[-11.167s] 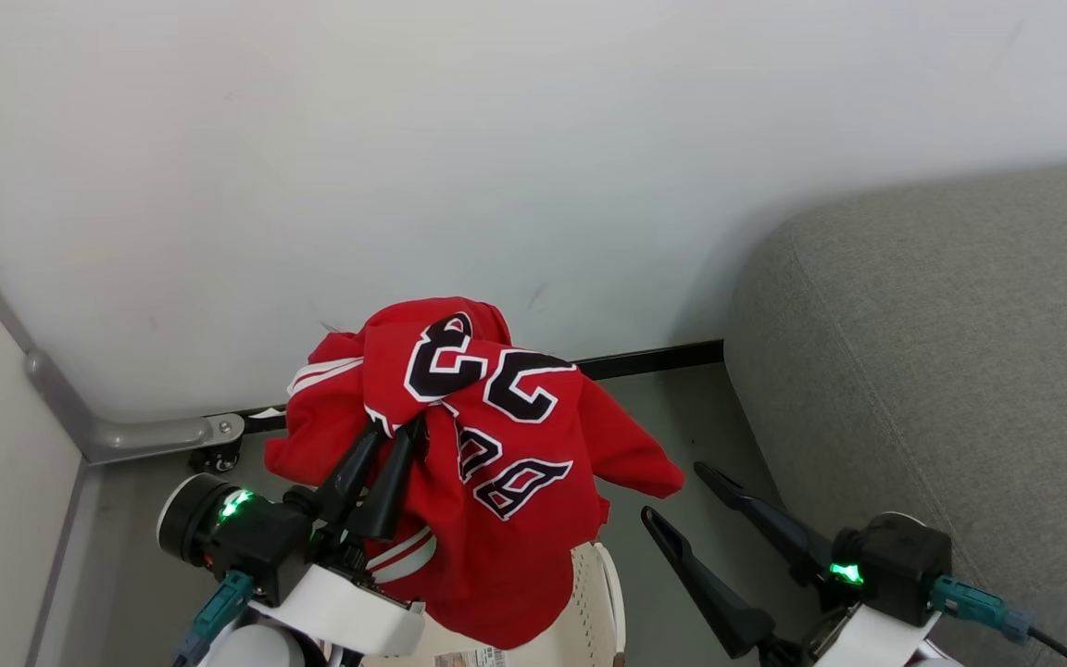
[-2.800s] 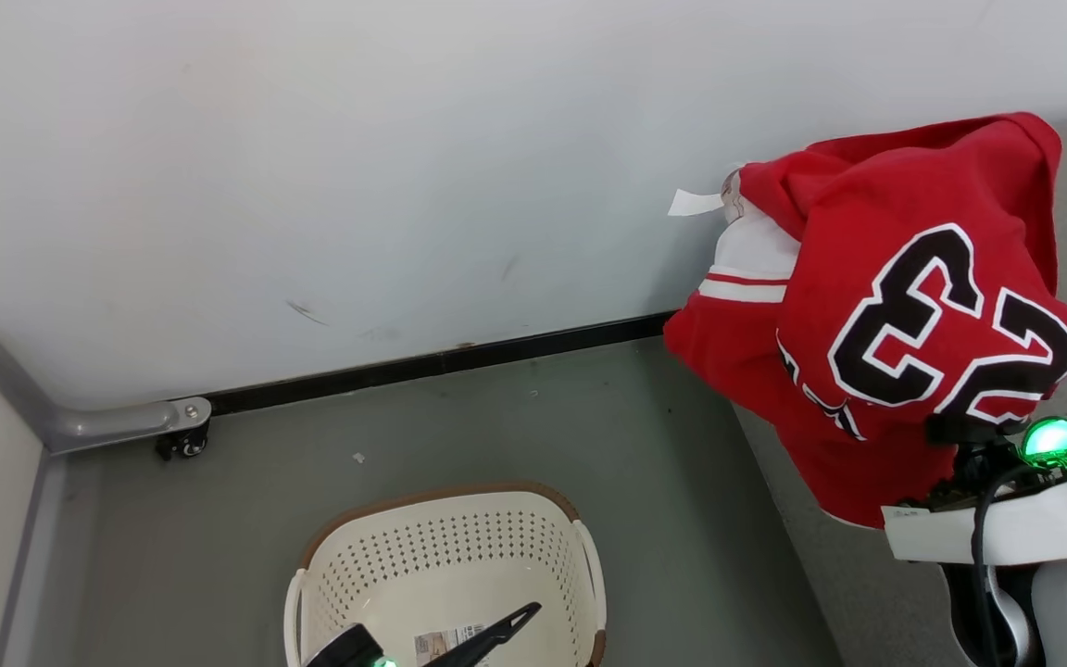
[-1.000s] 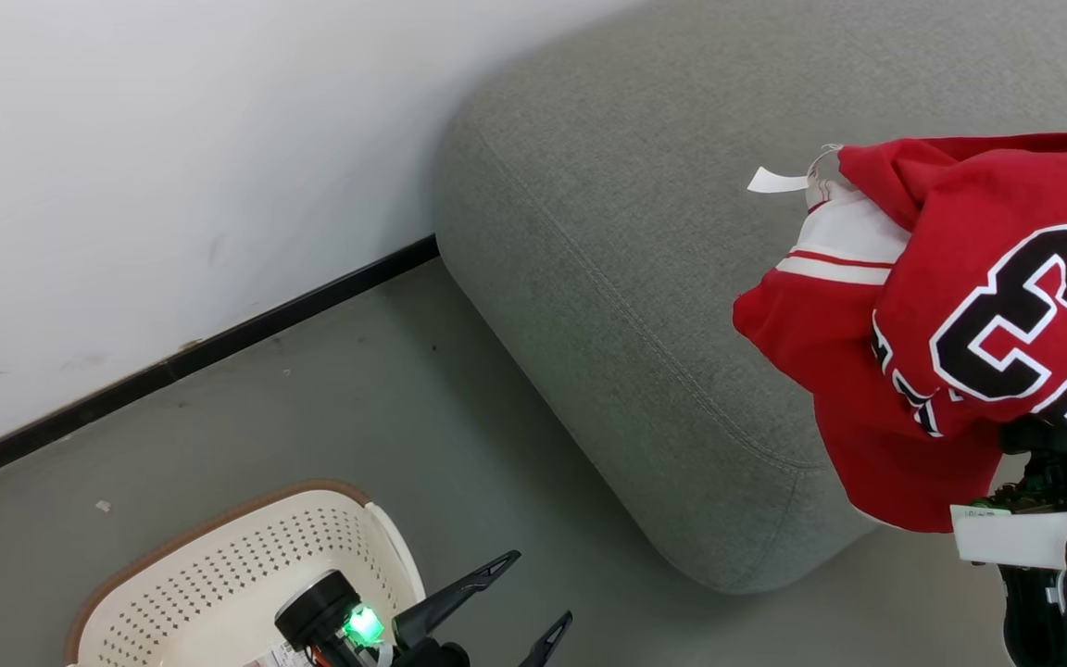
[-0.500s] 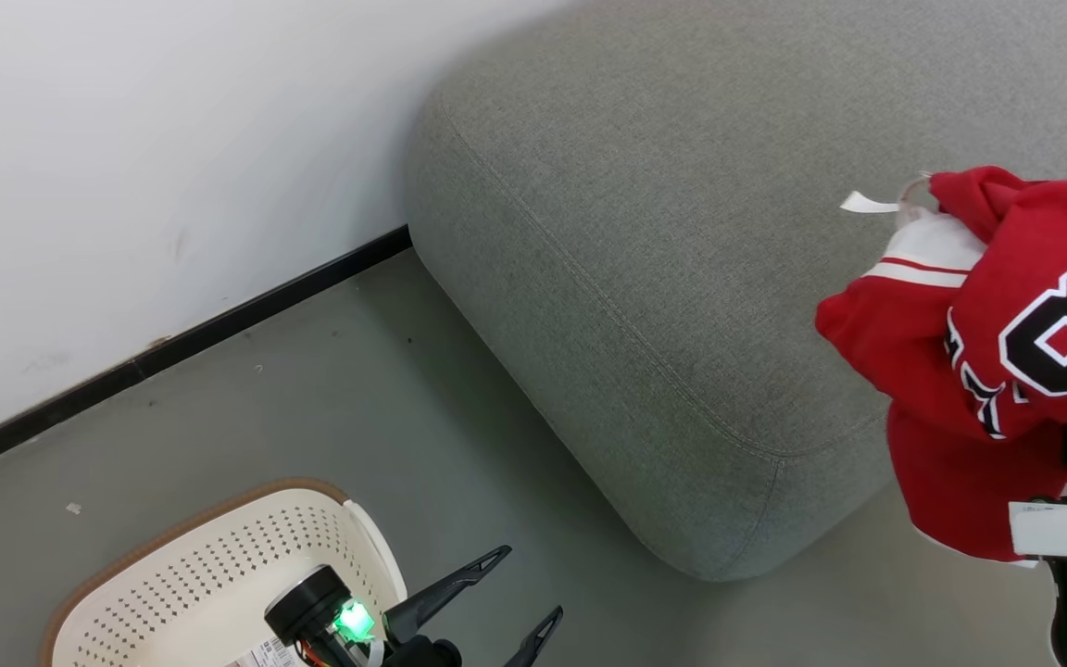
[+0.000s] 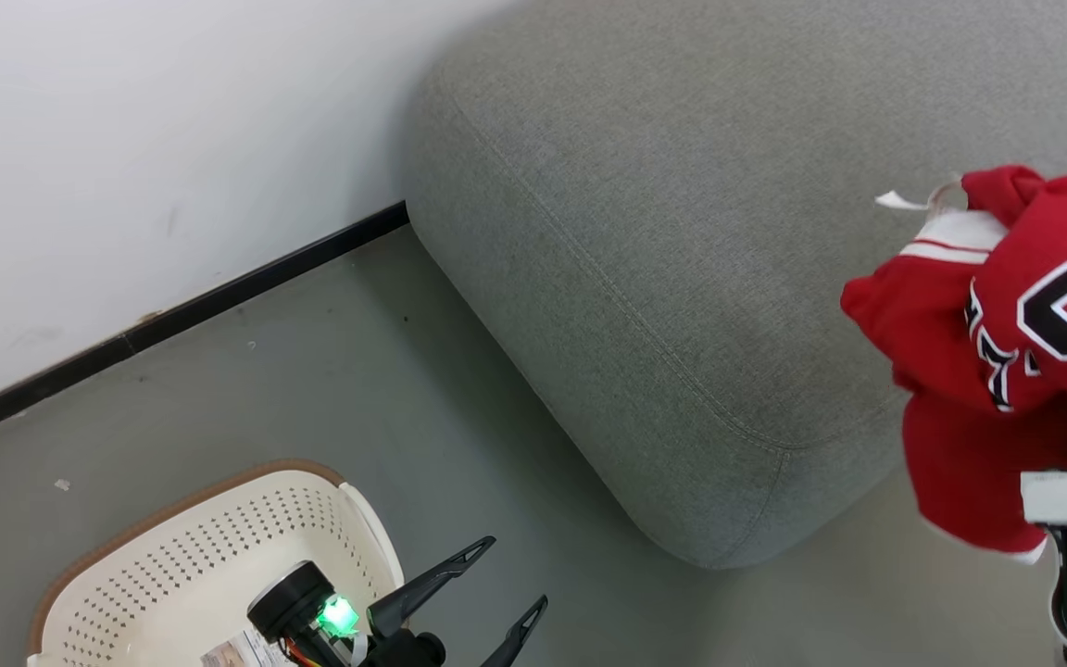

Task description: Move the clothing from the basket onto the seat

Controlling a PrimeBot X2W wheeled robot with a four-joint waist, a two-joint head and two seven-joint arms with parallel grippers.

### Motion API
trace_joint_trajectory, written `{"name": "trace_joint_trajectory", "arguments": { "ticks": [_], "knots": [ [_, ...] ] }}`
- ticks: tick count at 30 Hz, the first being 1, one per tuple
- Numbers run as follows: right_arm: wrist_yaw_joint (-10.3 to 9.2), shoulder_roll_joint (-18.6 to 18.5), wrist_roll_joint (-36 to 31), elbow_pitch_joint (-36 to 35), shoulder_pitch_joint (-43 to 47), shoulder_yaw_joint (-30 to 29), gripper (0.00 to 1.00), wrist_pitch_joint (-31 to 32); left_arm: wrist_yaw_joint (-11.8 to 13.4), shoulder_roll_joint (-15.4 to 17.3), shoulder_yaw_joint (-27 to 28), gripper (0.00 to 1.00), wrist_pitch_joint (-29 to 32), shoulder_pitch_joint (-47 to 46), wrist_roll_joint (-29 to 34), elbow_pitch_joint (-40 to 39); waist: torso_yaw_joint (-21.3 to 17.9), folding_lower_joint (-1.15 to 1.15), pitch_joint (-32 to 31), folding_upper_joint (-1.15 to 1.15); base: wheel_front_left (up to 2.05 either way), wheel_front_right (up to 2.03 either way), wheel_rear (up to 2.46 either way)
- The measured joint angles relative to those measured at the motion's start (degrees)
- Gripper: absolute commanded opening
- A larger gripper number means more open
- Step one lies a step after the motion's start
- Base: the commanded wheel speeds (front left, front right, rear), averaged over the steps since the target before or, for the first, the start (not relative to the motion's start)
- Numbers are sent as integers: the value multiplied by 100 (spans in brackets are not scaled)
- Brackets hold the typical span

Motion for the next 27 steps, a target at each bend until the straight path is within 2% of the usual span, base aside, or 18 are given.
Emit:
{"name": "trace_joint_trajectory", "arguments": {
  "ticks": [5, 9, 15, 22, 27],
  "knots": [
    [0, 1, -331, 83, -307, -24, 0, 0, 0, 82, -1, 100, 0, 3, 73, -32, 47, 0, 108, 0, 0, 0, 0],
    [0, 2, -335, 187, -543, -114, 0, 0, 0, 203, -8, 100, 0, 4, 93, -48, 81, 0, 211, 0, 0, 0, 0],
    [0, 1, -154, 380, -988, -272, 0, 0, -1, 343, -14, 100, 0, 4, 132, -136, 115, 0, 399, 0, 0, 0, 0],
    [-1, -3, 633, 1090, -1544, -219, 0, -1, -1, 390, 46, 100, 0, 20, 98, -279, 148, 0, 657, 0, 0, 0, 0],
    [-1, -1, 392, 1373, -1965, -74, 0, -1, -1, 528, -7, 100, 0, 23, 136, -382, 176, 0, 856, 0, 0, 0, 0]
  ]
}}
